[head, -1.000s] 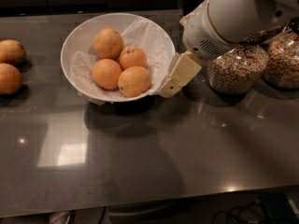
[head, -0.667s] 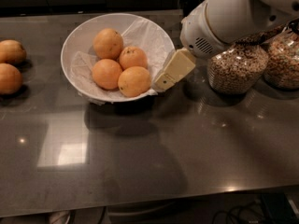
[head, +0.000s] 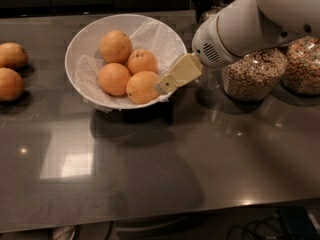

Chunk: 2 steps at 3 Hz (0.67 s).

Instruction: Pick orange from white bowl

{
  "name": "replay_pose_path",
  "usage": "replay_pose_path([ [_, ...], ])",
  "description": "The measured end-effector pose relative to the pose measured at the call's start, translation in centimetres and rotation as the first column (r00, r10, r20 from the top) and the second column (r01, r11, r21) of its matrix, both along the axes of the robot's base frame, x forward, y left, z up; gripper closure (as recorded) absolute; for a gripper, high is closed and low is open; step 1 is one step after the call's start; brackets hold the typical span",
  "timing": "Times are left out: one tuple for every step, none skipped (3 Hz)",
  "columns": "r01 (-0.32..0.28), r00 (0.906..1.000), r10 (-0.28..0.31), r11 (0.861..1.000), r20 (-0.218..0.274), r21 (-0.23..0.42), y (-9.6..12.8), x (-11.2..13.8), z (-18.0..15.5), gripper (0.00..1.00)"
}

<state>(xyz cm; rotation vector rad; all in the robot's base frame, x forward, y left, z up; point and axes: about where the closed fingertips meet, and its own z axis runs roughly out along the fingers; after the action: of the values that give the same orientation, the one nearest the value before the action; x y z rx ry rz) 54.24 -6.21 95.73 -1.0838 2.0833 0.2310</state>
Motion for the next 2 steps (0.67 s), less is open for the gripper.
replay_pose_path([
  [-0.001, 1.0, 0.001, 1.0, 0.0, 0.0, 0.0, 0.0, 0.0, 0.0],
  [-0.037, 0.9993, 0.037, 0.999, 0.007, 0.0, 1.1, 0.2, -0.7, 0.0],
])
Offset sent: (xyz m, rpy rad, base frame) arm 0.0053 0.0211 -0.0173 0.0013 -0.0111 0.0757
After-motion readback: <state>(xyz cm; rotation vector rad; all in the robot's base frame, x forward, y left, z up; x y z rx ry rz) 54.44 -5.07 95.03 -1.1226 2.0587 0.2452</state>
